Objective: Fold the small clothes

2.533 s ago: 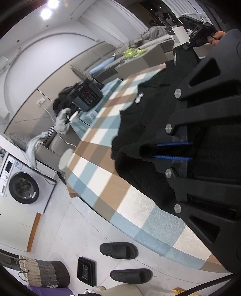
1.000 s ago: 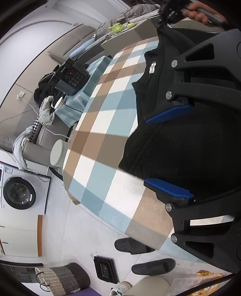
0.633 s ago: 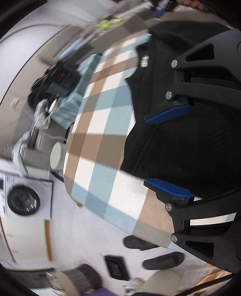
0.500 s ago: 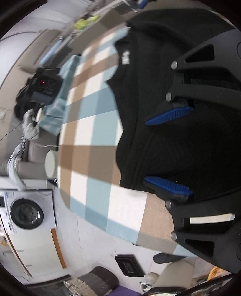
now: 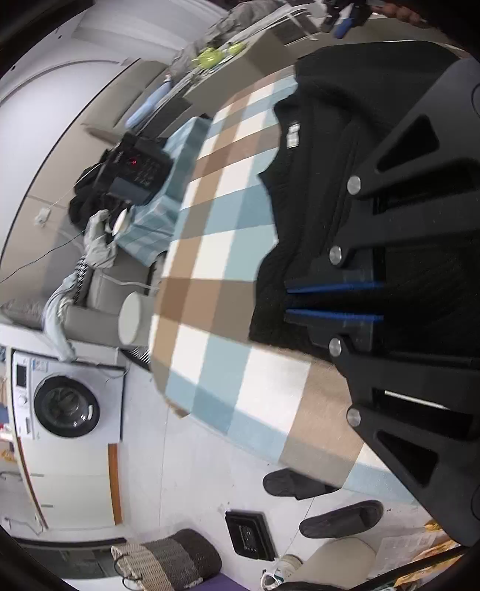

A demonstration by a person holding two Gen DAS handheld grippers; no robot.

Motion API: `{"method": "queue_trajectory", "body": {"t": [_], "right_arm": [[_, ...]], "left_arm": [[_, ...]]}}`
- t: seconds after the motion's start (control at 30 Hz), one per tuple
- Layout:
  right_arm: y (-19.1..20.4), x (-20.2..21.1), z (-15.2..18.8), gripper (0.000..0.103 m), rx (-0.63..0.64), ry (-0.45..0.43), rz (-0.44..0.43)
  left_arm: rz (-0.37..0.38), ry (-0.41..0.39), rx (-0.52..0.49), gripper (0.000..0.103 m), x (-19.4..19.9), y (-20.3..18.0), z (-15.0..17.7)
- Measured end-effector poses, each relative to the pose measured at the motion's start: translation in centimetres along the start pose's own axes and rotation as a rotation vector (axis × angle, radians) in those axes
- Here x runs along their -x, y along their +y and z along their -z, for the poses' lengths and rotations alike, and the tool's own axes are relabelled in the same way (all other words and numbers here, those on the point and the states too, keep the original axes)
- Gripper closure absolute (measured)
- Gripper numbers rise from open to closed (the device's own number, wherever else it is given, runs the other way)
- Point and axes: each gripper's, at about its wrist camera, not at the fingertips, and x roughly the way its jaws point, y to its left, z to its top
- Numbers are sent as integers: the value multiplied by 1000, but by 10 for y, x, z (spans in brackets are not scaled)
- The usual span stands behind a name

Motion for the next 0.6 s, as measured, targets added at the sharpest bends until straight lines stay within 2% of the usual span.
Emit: {"method": "queue_trajectory", "body": {"t": [0.3, 0.43, 0.53, 0.6], "right_arm": [[-10, 1, -6, 59, -9, -10, 42], [-16, -3, -10, 57, 7, -19, 93], [-25, -9, -15, 55, -23, -21, 103], [-29, -17, -19, 55, -48, -13, 86]], "left_arm": [[-17, -54, 80, 100, -3, 26, -21], [-8, -28, 138, 100, -19, 40, -24], [-36, 23, 140, 99, -31, 41, -20], [-47, 42, 138, 90, -37, 41, -17]]}}
